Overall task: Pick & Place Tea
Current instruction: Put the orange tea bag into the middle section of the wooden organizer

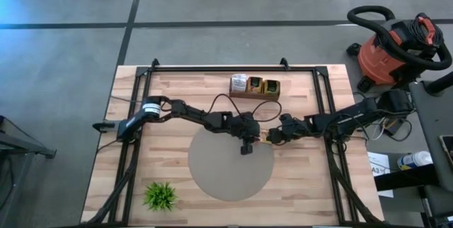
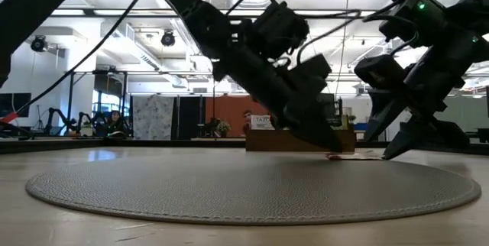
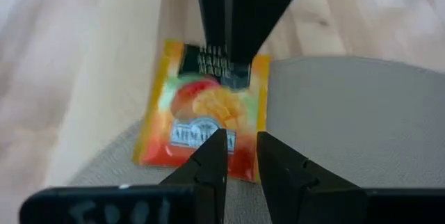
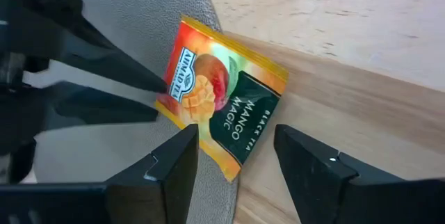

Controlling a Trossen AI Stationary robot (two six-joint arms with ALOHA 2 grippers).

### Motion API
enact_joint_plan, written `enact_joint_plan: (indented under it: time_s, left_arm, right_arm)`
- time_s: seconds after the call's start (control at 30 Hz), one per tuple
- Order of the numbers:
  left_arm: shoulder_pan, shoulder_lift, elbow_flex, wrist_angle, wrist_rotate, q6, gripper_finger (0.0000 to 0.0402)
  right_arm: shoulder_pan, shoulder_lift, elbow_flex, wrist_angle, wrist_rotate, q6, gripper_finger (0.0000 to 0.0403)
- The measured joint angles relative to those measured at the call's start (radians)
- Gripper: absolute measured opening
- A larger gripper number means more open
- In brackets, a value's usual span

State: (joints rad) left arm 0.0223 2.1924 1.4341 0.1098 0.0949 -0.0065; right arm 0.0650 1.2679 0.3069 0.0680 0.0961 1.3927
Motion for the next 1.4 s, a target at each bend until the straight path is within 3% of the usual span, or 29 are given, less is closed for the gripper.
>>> enact_joint_plan:
  time_s: [0.37,0.7,0.87,1.17,1.4]
  left_arm:
    - [0.003,0.048,0.003,0.067,0.039,-0.018,0.0074]
    - [0.012,0.048,0.002,0.074,0.047,-0.049,0.0074]
    - [0.013,0.046,0.002,0.071,0.046,-0.058,0.0074]
    - [0.012,0.023,0.001,0.049,0.045,-0.081,0.0074]
    - [0.013,-0.027,0.001,-0.023,0.038,-0.104,0.0074]
  right_arm:
    - [-0.006,0.067,-0.002,0.118,-0.017,0.002,0.0194]
    - [-0.014,0.06,0.0,0.087,-0.046,-0.009,0.0181]
    - [-0.014,0.06,0.0,0.07,-0.048,-0.009,0.0138]
    - [-0.022,0.025,-0.004,0.051,-0.054,-0.058,0.0017]
    - [-0.077,-0.011,0.087,-0.053,-0.051,-0.225,0.0011]
